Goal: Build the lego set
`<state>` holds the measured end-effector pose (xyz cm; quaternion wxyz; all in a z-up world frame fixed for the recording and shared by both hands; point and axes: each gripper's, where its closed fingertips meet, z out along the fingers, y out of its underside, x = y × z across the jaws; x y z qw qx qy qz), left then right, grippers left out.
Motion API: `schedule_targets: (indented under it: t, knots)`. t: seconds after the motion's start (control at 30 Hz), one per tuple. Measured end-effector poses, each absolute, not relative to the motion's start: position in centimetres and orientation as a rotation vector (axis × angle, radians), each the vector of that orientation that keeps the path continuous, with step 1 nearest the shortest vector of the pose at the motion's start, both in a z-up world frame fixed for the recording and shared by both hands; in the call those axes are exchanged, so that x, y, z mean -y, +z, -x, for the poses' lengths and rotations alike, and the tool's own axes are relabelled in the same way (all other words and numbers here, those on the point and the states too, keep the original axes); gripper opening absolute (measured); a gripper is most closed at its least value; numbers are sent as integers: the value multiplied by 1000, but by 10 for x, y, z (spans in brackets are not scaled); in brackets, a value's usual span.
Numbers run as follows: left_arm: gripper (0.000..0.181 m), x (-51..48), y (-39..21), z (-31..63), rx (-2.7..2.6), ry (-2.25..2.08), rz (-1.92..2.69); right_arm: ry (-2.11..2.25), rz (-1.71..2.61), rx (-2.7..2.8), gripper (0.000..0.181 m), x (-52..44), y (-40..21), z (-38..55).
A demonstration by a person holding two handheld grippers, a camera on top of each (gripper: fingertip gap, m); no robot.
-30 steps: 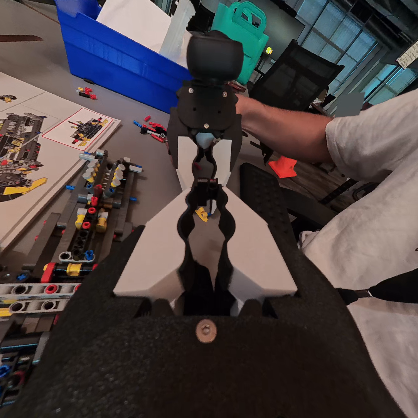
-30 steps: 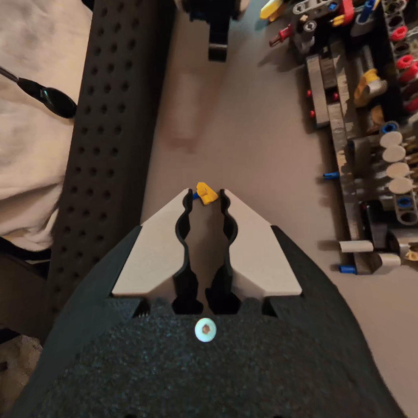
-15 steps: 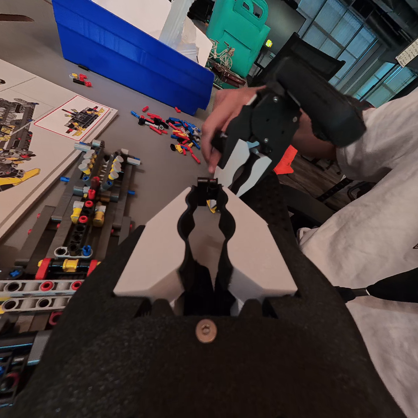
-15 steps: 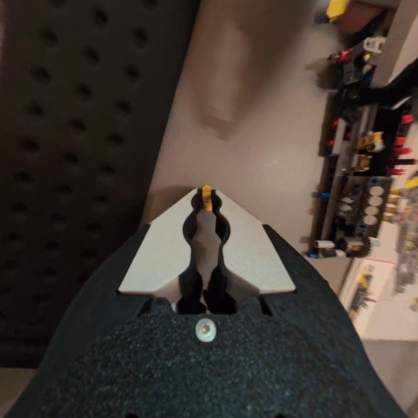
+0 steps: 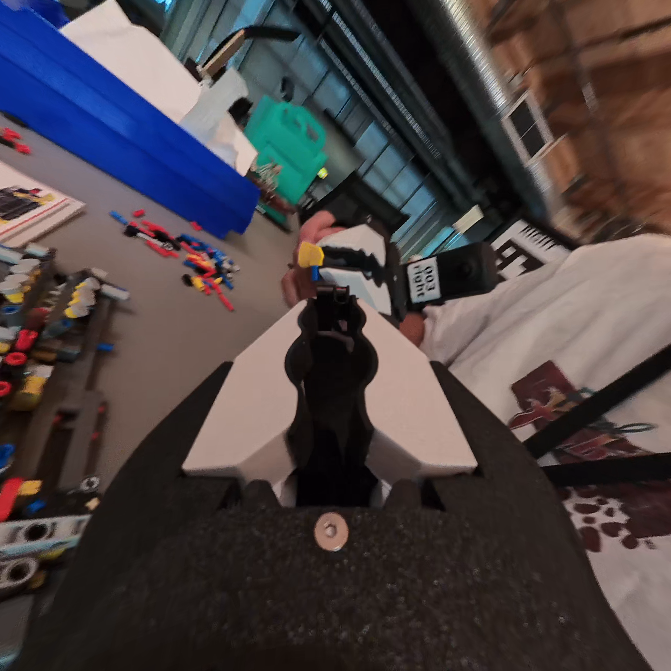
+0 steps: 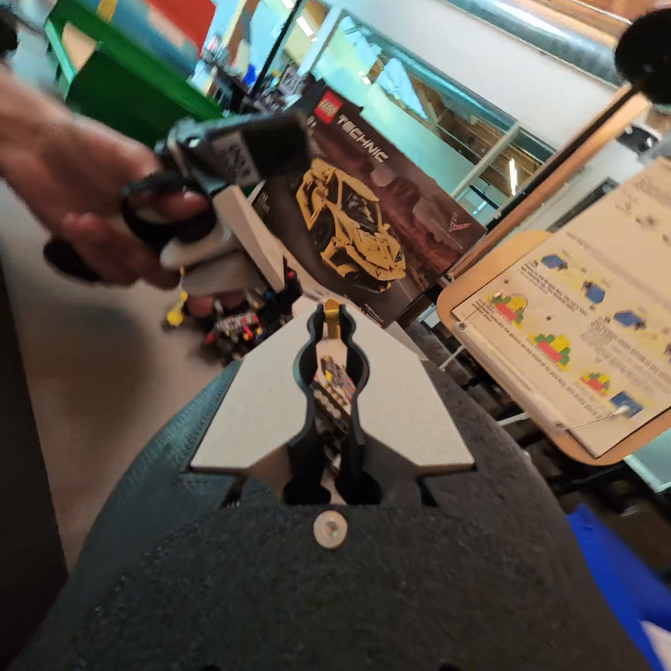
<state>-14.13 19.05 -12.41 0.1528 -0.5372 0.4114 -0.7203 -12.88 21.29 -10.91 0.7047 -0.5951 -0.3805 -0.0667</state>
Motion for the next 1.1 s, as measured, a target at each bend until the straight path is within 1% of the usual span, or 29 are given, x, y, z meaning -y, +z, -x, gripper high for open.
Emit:
schedule_targets:
  t: [0.13, 0.27, 0.63, 0.8, 0.9, 0.97, 1.1]
  knots:
    - [14, -192, -107, 149, -1096, -2228, 1465, 172, 1321, 662, 7, -209, -95, 150]
    - [14, -189, -96, 155, -1107, -2299, 1404, 389, 1333, 642, 7, -199, -92, 156]
    - [15, -177, -110, 150, -1225, -2231, 1443, 429, 1380, 716, 7, -187, -108, 155]
    - [14, -194, -118, 146, -1140, -2167, 1539, 397, 1489, 674, 7, -194, -116, 141]
    - [14, -211, -130, 144, -1115, -2041, 1622, 257, 1611, 722, 7, -203, -141, 118]
    - [15, -217, -137, 143, -1139, -1937, 1652, 18, 1713, 865, 7, -208, -173, 96]
    - [14, -214, -144, 141, -1218, -1807, 1644, -408, 1641, 1106, 7, -213, -203, 67]
